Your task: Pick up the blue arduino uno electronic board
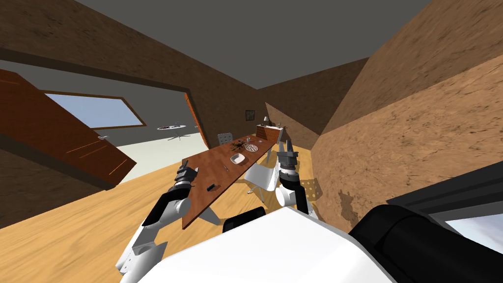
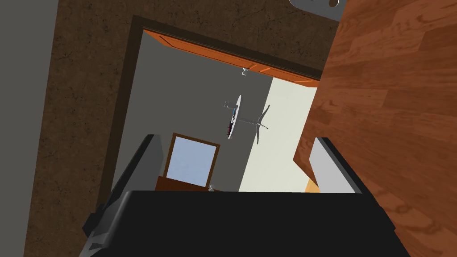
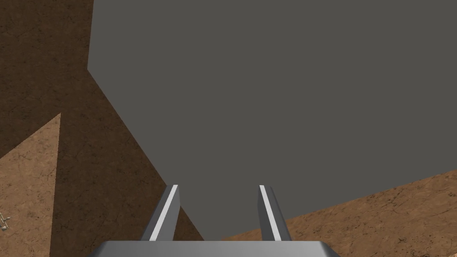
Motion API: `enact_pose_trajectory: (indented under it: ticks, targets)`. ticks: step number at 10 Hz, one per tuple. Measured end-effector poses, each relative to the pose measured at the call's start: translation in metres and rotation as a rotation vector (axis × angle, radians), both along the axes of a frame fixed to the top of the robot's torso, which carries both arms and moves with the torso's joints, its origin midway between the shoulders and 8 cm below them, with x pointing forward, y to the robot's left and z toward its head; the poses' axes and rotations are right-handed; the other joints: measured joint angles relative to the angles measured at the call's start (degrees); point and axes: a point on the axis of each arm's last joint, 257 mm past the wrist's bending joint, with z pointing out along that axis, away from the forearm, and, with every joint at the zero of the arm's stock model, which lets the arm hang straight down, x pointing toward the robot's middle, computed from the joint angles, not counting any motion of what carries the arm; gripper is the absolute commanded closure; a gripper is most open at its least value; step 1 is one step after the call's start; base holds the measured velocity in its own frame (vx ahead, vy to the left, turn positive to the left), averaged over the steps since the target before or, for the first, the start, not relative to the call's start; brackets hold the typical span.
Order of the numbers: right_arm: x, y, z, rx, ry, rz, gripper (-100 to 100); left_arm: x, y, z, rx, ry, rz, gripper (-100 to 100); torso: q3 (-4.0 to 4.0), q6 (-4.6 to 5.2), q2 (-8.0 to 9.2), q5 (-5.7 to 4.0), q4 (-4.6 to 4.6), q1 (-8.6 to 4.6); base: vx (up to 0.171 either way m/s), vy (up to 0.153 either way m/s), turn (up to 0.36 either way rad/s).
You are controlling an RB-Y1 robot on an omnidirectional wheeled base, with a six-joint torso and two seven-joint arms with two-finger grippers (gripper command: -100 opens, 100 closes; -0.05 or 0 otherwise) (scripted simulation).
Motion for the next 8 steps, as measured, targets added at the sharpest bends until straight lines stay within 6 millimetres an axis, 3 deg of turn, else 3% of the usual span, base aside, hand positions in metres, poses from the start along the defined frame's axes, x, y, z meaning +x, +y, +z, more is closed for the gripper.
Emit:
enact_pose_trajectory:
  ticks: [5,8]
  targets:
    - [0.000,0.000,0.000,0.000,0.000,0.000,0,0.018,0.001,-0.057,-0.080,0.157,-0.011,-100,0.00,-0.01,0.01,0.00,0.00,-0.01,0.006,0.000,-0.052]
    - [0.000,0.000,0.000,0.000,0.000,0.000,0,0.024,0.002,-0.077,-0.117,0.226,-0.017,-100,0.01,-0.02,0.01,0.00,0.00,-0.01,0.005,0.000,-0.036]
